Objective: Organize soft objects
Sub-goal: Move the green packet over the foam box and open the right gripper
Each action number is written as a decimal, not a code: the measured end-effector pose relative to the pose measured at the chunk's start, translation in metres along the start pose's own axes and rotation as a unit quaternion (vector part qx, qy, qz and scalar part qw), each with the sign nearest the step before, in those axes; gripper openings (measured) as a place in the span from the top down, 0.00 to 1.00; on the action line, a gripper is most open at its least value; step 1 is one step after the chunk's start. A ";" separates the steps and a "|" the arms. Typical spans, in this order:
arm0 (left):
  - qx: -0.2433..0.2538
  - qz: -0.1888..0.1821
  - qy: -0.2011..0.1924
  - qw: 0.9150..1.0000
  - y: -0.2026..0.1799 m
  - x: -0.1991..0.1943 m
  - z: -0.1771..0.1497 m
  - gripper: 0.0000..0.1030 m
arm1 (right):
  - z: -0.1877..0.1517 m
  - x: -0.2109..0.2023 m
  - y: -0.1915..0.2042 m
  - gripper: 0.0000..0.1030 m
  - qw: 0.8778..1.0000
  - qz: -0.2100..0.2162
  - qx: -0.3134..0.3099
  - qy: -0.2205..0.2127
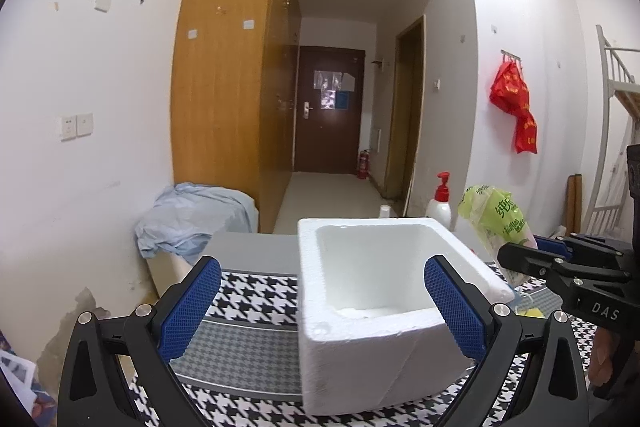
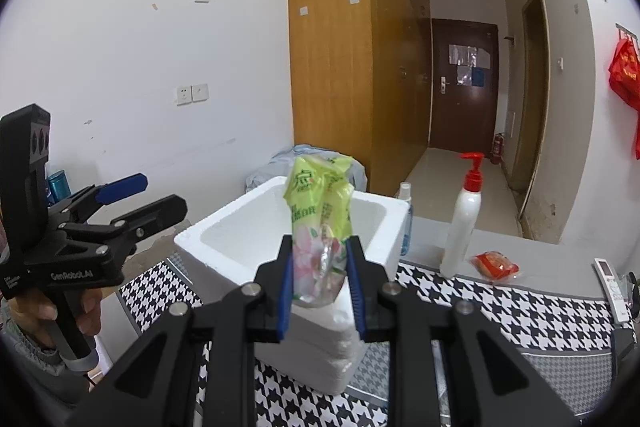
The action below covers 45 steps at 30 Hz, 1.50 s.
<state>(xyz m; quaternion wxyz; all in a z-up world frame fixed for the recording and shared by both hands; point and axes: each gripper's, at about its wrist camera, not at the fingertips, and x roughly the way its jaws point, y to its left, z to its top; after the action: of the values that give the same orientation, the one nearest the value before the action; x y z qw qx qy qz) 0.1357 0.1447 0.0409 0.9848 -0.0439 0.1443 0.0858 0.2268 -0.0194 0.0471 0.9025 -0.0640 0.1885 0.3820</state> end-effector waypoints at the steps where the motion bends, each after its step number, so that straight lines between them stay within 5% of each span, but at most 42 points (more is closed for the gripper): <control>1: -0.004 0.005 -0.001 1.000 0.003 -0.001 0.000 0.01 | 0.001 0.003 0.001 0.73 1.000 0.001 0.001 0.002; 45: -0.041 0.030 0.008 0.999 0.045 -0.009 -0.017 0.01 | 0.019 0.058 0.014 0.73 0.999 -0.005 0.023 0.040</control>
<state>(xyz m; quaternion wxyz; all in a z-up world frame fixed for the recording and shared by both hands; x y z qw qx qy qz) 0.1140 0.1852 0.0247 0.9779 -0.0809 0.1501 0.1207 0.2593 0.0336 0.0424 0.8972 -0.0589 0.2329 0.3704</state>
